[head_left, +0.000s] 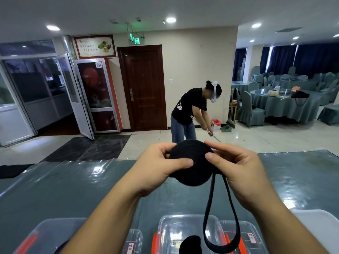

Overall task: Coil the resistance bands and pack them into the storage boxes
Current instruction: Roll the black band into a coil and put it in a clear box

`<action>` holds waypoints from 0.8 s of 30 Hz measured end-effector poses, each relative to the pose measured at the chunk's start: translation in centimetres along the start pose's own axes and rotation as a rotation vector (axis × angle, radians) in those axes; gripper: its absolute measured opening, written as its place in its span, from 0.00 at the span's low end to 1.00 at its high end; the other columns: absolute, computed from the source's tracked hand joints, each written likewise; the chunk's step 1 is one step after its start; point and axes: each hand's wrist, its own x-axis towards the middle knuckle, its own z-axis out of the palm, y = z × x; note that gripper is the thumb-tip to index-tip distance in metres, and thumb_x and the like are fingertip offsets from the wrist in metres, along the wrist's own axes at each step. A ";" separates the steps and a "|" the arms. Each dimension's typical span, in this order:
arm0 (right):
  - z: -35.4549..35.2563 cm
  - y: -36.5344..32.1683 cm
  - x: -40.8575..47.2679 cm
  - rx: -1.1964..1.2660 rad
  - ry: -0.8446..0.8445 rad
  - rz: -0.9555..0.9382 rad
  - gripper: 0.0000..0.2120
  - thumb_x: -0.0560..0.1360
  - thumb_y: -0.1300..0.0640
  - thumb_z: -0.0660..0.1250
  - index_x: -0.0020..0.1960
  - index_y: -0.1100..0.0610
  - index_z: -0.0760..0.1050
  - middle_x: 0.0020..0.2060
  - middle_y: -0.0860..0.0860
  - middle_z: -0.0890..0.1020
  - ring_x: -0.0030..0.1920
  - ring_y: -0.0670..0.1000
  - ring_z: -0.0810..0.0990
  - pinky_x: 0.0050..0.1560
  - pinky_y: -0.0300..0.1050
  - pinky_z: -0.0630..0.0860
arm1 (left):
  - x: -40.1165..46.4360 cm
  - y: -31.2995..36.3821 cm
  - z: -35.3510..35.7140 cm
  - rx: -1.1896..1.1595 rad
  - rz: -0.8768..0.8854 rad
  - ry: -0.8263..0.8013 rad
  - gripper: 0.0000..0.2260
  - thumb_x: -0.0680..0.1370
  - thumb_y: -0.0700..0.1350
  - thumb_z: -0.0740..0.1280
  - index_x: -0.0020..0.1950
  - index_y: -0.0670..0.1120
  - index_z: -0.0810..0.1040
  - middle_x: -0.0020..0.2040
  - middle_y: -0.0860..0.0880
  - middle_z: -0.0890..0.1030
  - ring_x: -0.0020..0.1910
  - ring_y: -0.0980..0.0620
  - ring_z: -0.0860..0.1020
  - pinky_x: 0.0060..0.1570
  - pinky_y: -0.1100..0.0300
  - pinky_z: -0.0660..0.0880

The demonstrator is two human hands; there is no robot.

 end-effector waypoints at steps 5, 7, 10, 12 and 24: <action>0.0 0.3 0.0 0.087 0.041 0.016 0.15 0.73 0.67 0.72 0.58 0.57 0.84 0.49 0.55 0.89 0.51 0.54 0.88 0.50 0.45 0.85 | -0.2 -0.5 1.0 -0.183 -0.018 0.086 0.12 0.75 0.31 0.72 0.58 0.38 0.83 0.49 0.40 0.87 0.45 0.46 0.86 0.42 0.58 0.82; -0.1 0.1 -0.1 0.055 0.018 0.043 0.14 0.75 0.71 0.70 0.56 0.57 0.85 0.46 0.55 0.89 0.48 0.53 0.89 0.46 0.40 0.84 | -0.3 -0.3 0.6 -0.125 -0.048 0.029 0.13 0.75 0.32 0.73 0.59 0.38 0.82 0.50 0.39 0.87 0.46 0.46 0.86 0.44 0.57 0.82; 0.0 0.2 -0.2 0.046 0.013 0.057 0.14 0.75 0.71 0.70 0.54 0.56 0.85 0.44 0.57 0.89 0.47 0.55 0.89 0.45 0.41 0.84 | -0.3 0.2 0.2 -0.046 -0.028 0.016 0.12 0.74 0.31 0.73 0.57 0.39 0.84 0.48 0.41 0.87 0.45 0.48 0.86 0.42 0.60 0.81; 0.2 0.4 -0.2 0.062 0.042 0.038 0.14 0.74 0.69 0.72 0.55 0.55 0.85 0.46 0.57 0.89 0.48 0.55 0.88 0.48 0.44 0.85 | -0.3 0.4 0.4 -0.102 0.009 0.079 0.12 0.75 0.32 0.73 0.57 0.39 0.84 0.48 0.41 0.88 0.44 0.48 0.86 0.42 0.60 0.81; 0.6 0.8 -0.4 0.118 0.081 0.018 0.15 0.73 0.66 0.73 0.56 0.54 0.86 0.47 0.58 0.89 0.48 0.56 0.88 0.46 0.46 0.85 | -0.3 0.3 0.5 -0.185 0.054 0.131 0.15 0.74 0.30 0.73 0.60 0.40 0.82 0.51 0.39 0.87 0.46 0.45 0.86 0.44 0.56 0.82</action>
